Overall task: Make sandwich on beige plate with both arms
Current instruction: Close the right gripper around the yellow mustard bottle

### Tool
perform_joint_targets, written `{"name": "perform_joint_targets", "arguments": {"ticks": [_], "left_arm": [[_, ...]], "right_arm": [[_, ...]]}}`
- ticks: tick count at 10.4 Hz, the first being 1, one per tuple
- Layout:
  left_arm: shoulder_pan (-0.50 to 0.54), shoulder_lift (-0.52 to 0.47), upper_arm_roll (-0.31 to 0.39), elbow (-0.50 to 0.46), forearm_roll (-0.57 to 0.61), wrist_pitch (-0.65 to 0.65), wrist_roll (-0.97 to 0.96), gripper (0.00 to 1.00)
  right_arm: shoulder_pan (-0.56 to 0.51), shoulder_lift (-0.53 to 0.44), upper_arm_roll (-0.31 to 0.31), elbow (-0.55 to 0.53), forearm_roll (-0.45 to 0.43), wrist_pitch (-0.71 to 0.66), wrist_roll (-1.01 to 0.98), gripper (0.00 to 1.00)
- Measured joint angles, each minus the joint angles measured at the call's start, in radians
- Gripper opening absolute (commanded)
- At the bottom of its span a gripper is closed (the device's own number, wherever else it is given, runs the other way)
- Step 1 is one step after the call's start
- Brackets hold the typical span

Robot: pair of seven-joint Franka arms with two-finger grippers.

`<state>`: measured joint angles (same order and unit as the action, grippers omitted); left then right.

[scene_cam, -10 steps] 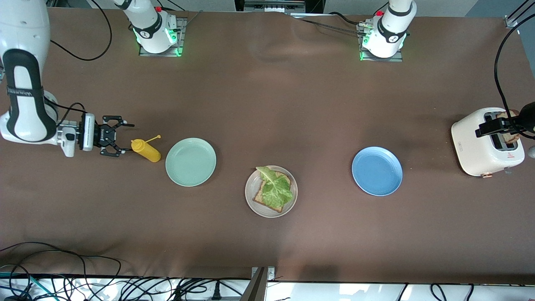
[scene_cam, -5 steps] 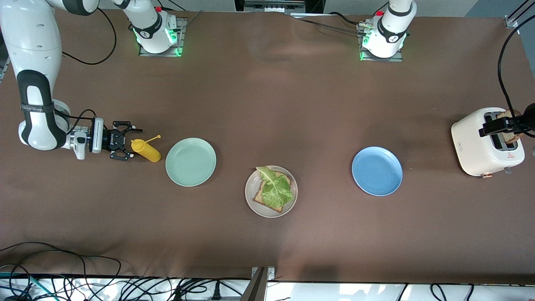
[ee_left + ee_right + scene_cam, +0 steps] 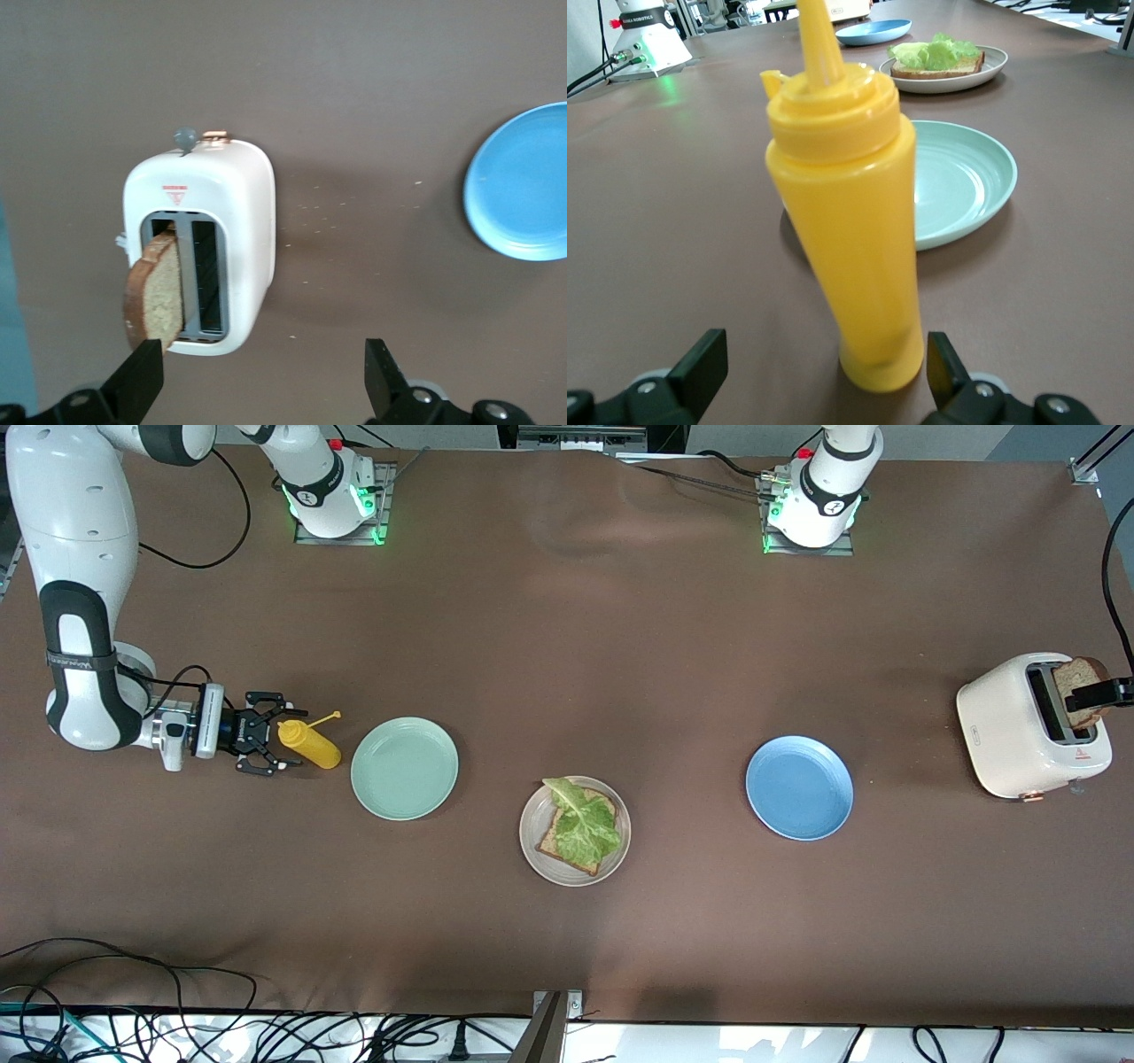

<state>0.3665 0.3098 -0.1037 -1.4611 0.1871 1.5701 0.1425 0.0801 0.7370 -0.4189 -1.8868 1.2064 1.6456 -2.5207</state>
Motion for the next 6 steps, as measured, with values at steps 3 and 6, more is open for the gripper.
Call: {"name": "perform_joint_targets", "arguments": {"ticks": [3, 6], "left_arm": [[0.023, 0.034, 0.000, 0.014, 0.003, 0.006, 0.094, 1.00], [0.070, 0.061, 0.001, 0.020, 0.004, 0.021, 0.117, 0.99]], "right_arm": [[0.029, 0.022, 0.006, 0.003, 0.040, 0.000, 0.000, 0.87], [0.042, 0.028, 0.006, 0.012, 0.046, 0.002, 0.000, 0.09]]}}
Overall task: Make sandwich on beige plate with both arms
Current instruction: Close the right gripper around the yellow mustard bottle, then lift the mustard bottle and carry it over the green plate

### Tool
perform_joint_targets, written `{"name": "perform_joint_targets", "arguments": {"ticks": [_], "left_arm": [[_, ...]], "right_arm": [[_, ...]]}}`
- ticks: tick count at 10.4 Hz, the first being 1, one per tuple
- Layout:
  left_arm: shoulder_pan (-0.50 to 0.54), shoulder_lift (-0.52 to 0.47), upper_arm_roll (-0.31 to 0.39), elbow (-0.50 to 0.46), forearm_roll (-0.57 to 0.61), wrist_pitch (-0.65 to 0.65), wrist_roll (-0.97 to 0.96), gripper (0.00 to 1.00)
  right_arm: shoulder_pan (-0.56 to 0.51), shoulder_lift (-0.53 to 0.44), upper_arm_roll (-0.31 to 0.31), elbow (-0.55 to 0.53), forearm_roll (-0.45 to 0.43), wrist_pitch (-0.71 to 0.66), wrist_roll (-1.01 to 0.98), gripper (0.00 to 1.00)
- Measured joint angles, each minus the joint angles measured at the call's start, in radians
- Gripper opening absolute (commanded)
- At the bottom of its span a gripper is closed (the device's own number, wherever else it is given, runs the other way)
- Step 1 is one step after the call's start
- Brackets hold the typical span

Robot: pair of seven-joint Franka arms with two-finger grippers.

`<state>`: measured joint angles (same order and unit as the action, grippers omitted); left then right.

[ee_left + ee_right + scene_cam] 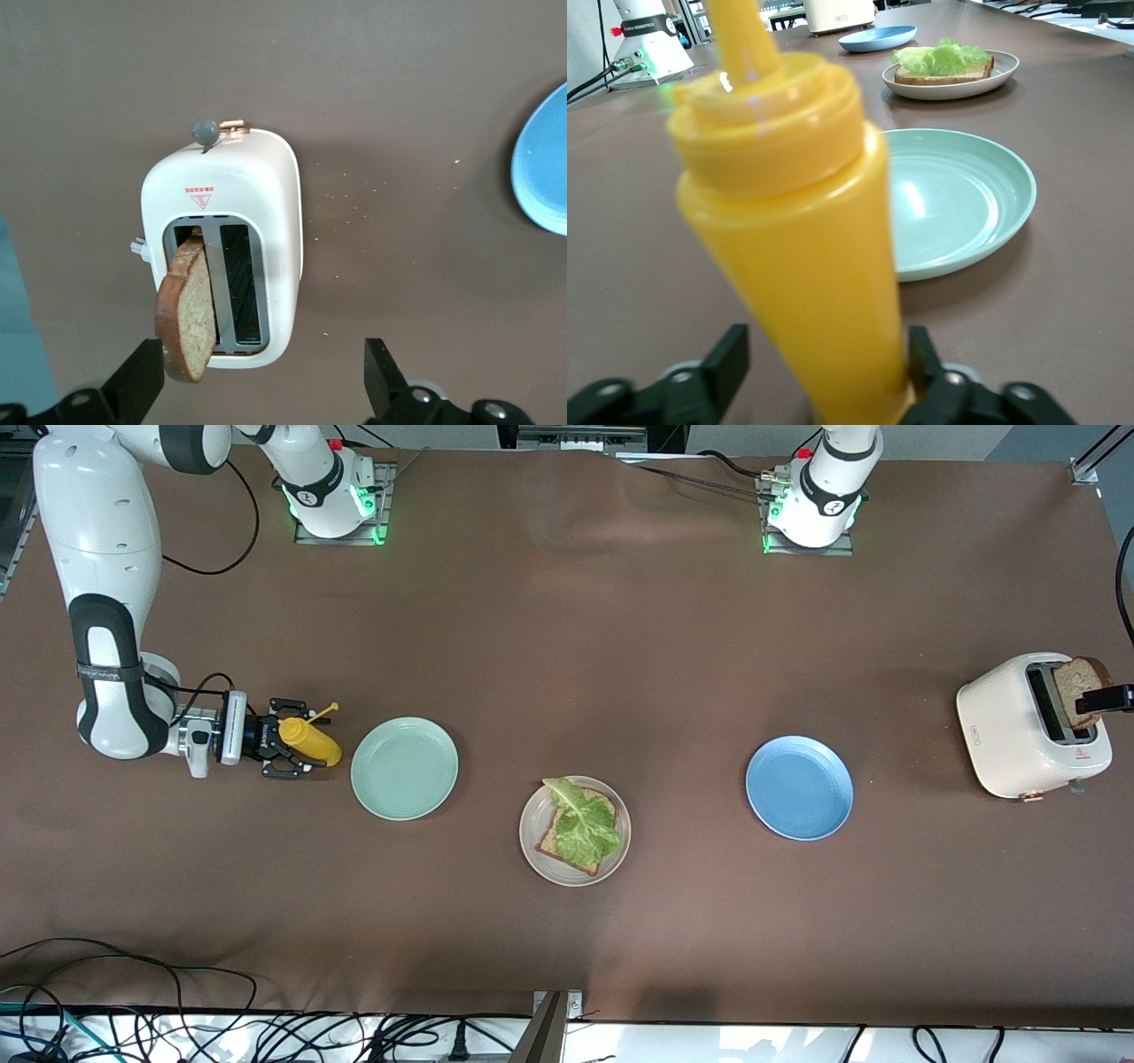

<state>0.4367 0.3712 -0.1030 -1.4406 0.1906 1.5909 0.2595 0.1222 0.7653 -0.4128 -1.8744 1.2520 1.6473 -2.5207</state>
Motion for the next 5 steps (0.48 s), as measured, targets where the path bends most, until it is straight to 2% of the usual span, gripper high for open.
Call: {"name": "perform_joint_targets", "arguments": {"ticks": [1, 5], "left_arm": [[0.023, 0.017, 0.001, 0.000, 0.000, 0.032, 0.001, 1.00], [0.113, 0.093, 0.001, 0.001, 0.000, 0.067, 0.035, 1.00]], "right_arm": [[0.002, 0.000, 0.000, 0.005, 0.000, 0.001, 0.000, 0.00], [0.024, -0.018, -0.001, 0.028, -0.021, 0.060, 0.020, 0.00]]}}
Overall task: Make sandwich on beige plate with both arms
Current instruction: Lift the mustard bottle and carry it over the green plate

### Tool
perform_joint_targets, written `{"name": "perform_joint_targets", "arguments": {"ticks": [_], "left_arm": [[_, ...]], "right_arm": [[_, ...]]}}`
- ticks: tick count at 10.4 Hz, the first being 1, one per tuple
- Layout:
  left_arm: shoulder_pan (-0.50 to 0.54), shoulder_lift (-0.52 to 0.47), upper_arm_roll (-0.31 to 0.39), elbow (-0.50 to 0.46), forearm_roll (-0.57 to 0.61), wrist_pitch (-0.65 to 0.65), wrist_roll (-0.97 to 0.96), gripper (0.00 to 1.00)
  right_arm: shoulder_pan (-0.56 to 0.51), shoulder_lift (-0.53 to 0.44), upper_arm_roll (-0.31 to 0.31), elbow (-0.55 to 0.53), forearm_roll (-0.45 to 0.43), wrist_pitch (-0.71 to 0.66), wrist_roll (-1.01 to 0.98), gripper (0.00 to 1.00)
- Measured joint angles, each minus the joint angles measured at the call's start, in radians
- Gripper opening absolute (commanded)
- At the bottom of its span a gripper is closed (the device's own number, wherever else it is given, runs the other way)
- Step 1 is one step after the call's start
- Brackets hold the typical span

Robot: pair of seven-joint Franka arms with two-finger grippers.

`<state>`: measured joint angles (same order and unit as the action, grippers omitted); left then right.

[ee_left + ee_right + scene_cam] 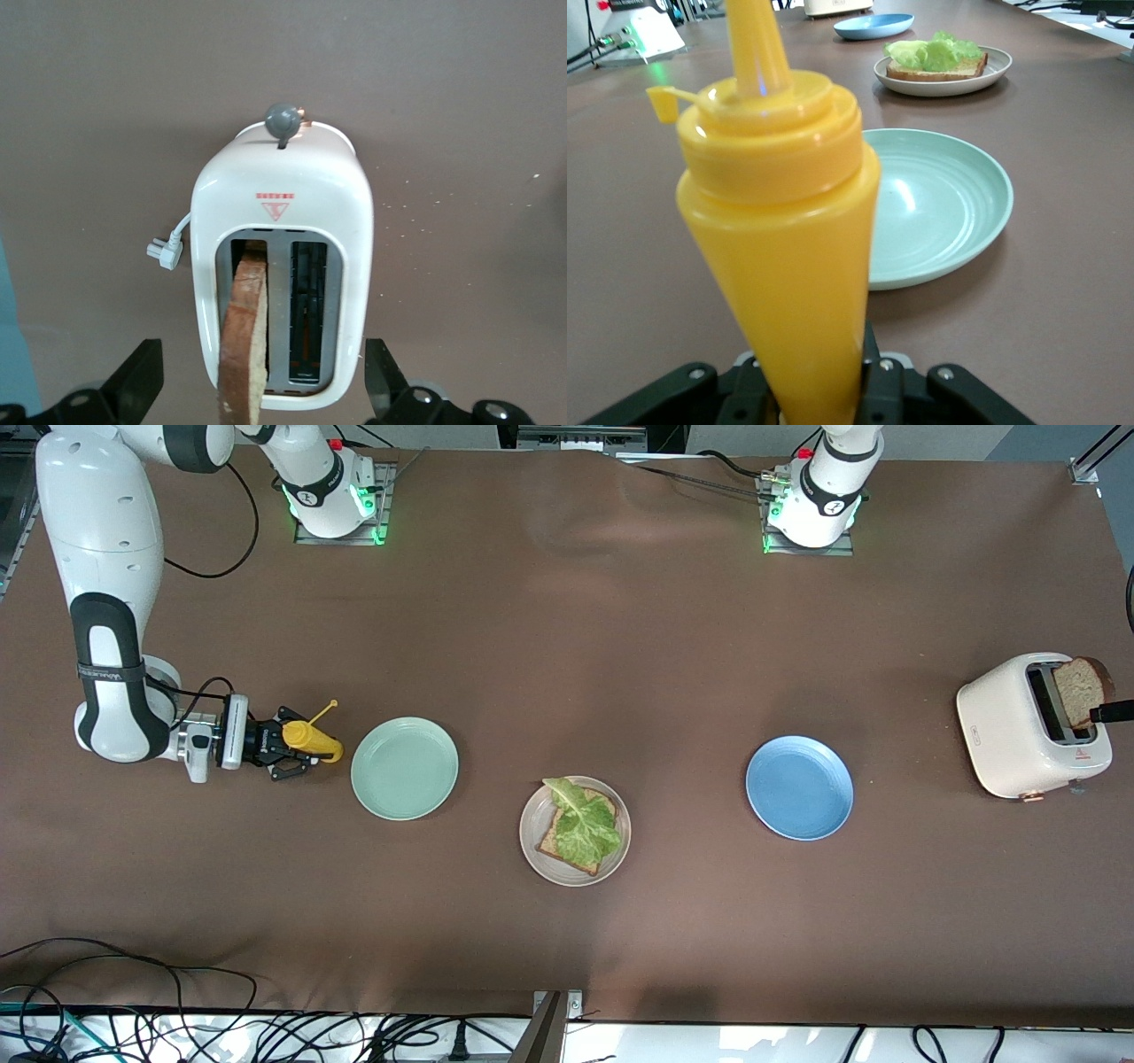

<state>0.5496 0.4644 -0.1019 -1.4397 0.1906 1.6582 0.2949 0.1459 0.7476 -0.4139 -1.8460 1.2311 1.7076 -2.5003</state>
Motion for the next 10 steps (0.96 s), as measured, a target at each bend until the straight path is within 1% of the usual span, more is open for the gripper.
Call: {"name": "perform_joint_targets", "arguments": {"ticks": [1, 4, 7, 8, 9, 10], "left_arm": [[0.009, 0.006, 0.000, 0.000, 0.000, -0.001, 0.005, 1.00], [0.019, 0.013, 0.000, -0.004, 0.000, -0.015, 0.006, 0.97], [0.037, 0.032, 0.000, -0.005, 0.000, -0.016, 0.031, 0.97], [0.038, 0.034, 0.000, -0.005, 0.000, -0.016, 0.034, 0.93], [0.038, 0.035, -0.001, -0.005, 0.000, -0.021, 0.035, 0.91], [0.038, 0.038, -0.002, -0.006, 0.000, -0.028, 0.037, 0.86]], "right_arm": [[0.012, -0.027, 0.000, 0.008, -0.042, 0.035, 0.045, 0.00], [0.064, -0.157, 0.000, 0.012, -0.203, 0.111, 0.264, 0.00], [0.165, -0.259, 0.002, 0.011, -0.369, 0.207, 0.538, 0.00], [0.204, -0.285, 0.002, 0.011, -0.424, 0.232, 0.632, 0.00], [0.240, -0.306, 0.003, 0.011, -0.479, 0.254, 0.725, 0.00], [0.276, -0.325, 0.003, 0.011, -0.536, 0.270, 0.825, 0.00]]}}
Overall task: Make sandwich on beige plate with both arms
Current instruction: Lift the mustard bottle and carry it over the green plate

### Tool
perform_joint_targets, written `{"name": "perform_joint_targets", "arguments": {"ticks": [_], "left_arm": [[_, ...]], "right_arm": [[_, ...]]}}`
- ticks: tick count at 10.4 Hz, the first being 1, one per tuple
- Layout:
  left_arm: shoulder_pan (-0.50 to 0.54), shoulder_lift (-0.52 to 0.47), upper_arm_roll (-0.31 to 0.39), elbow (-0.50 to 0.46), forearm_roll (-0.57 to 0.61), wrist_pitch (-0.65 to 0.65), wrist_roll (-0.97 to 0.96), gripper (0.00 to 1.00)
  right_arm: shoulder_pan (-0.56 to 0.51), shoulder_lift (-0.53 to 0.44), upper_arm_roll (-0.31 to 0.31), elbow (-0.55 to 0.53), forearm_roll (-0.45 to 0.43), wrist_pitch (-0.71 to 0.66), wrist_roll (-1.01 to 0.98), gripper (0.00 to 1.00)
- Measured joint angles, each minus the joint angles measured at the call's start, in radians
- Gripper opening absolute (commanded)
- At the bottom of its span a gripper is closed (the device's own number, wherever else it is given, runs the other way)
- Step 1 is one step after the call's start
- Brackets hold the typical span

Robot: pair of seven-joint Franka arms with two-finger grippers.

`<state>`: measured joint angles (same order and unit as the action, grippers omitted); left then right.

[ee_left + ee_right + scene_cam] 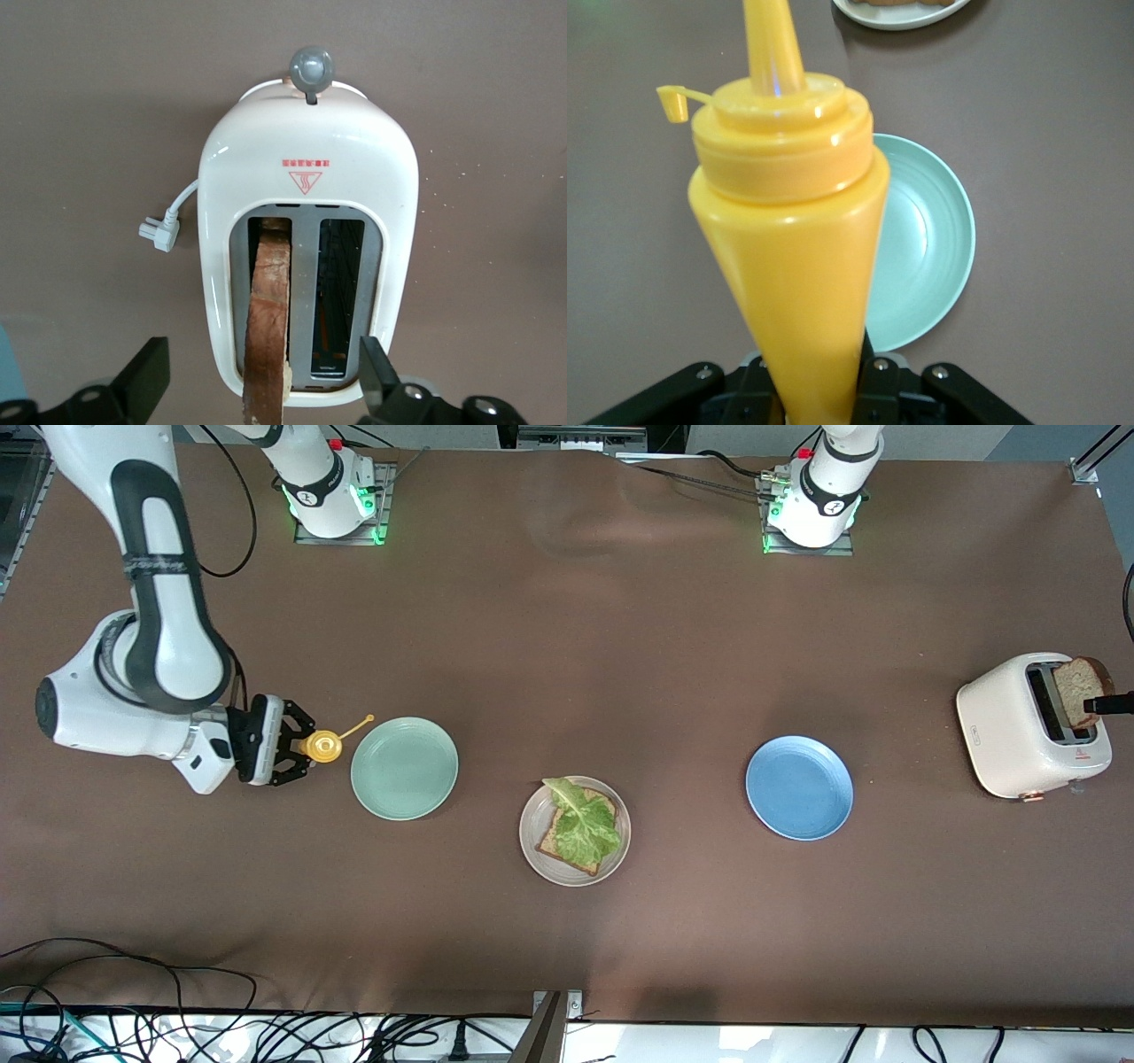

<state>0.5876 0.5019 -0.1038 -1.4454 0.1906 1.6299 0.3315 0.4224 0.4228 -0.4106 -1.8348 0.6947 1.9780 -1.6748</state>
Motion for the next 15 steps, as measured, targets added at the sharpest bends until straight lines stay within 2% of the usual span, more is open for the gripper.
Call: {"name": "perform_joint_targets", "arguments": {"ticks": [3, 4, 7, 10, 12, 13, 15], "left_arm": [[0.000, 0.009, -0.001, -0.007, 0.000, -0.004, 0.002, 0.84], [0.000, 0.011, -0.001, -0.011, 0.000, -0.005, 0.003, 0.80], [0.001, 0.016, -0.001, -0.016, 0.000, -0.042, 0.005, 0.55], [0.001, 0.017, -0.001, -0.019, 0.000, -0.054, 0.006, 0.28], [0.001, 0.017, -0.001, -0.019, 0.000, -0.055, 0.007, 0.06], [0.001, 0.017, 0.000, -0.019, 0.000, -0.055, 0.007, 0.00], [0.002, 0.016, -0.001, -0.016, 0.000, -0.056, 0.007, 0.00]], "right_arm": [[0.108, -0.035, 0.001, 0.002, -0.157, 0.041, 0.284, 0.00], [0.145, -0.041, 0.002, 0.007, -0.212, 0.049, 0.375, 0.00], [0.262, -0.049, 0.003, 0.053, -0.380, 0.054, 0.671, 0.00], [0.336, -0.046, 0.004, 0.072, -0.451, 0.048, 0.816, 0.00], [0.390, -0.025, 0.001, 0.089, -0.514, 0.025, 0.903, 0.00], [0.425, -0.002, -0.008, 0.115, -0.541, -0.012, 0.950, 0.00], [0.522, 0.078, -0.069, 0.211, -0.576, -0.115, 1.023, 0.00]]}}
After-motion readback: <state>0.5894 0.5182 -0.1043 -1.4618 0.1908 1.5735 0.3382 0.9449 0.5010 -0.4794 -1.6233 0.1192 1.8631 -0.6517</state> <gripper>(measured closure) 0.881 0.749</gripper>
